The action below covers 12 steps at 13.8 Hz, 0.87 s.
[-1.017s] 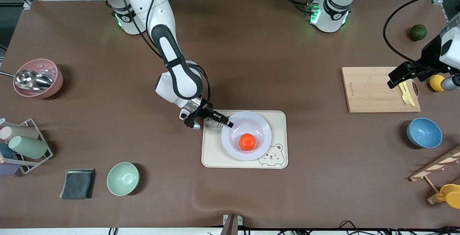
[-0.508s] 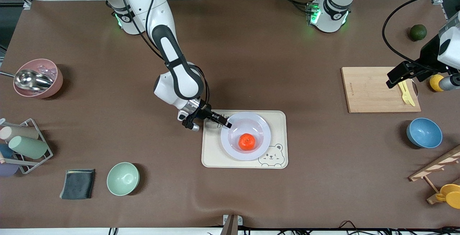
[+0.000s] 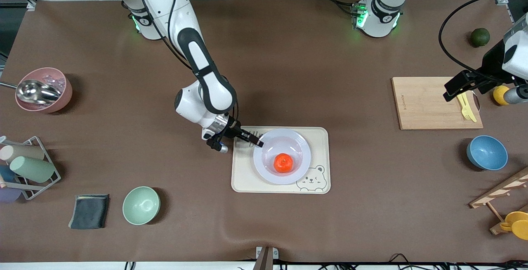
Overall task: Place orange and plate with both arms
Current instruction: 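Settle the plate on the tray and open the right gripper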
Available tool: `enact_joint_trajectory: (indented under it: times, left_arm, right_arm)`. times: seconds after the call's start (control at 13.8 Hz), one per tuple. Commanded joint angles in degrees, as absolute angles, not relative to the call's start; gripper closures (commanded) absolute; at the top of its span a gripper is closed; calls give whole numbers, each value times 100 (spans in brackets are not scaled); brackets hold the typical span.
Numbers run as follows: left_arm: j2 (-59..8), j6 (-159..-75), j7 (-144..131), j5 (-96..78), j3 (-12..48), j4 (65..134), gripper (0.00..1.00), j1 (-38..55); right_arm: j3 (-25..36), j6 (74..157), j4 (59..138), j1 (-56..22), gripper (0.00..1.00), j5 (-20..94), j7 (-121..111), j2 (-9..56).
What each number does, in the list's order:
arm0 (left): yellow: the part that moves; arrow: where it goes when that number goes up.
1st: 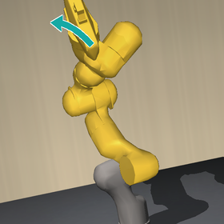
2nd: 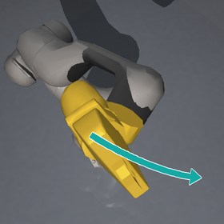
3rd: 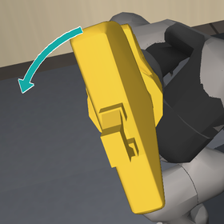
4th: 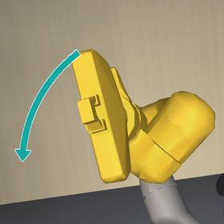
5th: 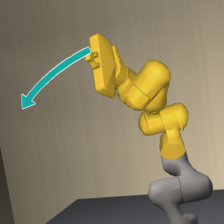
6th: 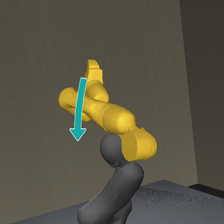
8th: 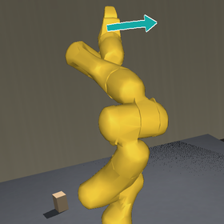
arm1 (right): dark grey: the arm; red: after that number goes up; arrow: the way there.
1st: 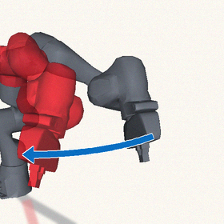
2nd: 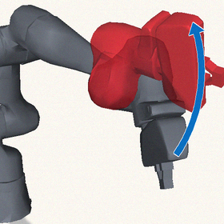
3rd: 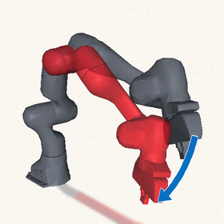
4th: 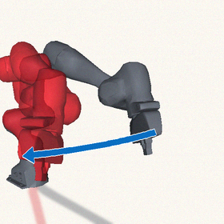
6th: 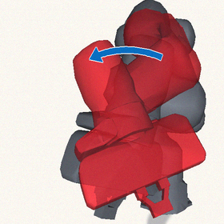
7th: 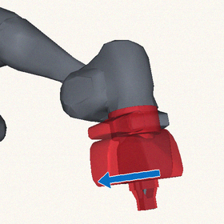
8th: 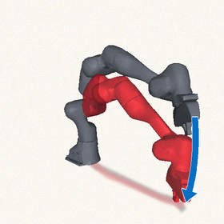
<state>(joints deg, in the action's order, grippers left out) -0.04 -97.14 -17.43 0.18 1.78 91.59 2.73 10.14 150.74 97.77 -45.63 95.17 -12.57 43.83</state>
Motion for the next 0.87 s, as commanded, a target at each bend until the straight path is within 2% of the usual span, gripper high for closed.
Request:
enact_joint_trajectory:
  times: [0.0,0.22,0.36,0.44,0.65,0.8]
  left_arm:
    - [62,-9677,-1591,-114,176,9149,0,246]
    - [62,-9677,-1582,-114,176,9149,0,246]
    - [53,-9677,-1582,-114,184,9149,0,237]
    - [53,-9677,-1582,-114,176,9149,0,237]
    - [53,-9677,-1582,-123,176,9149,0,229]
    - [53,-9677,-1582,-123,176,9149,0,229]
  right_arm:
    - [949,14689,9835,-4386,49,8564,-180,4175]
    - [993,14213,9791,-4210,46,7832,622,4061]
    - [1011,14072,9765,-4140,36,7735,721,4026]
    - [1046,13923,9747,-4096,35,7717,721,3991]
    - [1588,12941,9721,-4095,31,7306,1035,3894]
    - [1792,12570,9668,-4131,28,6683,1369,3824]
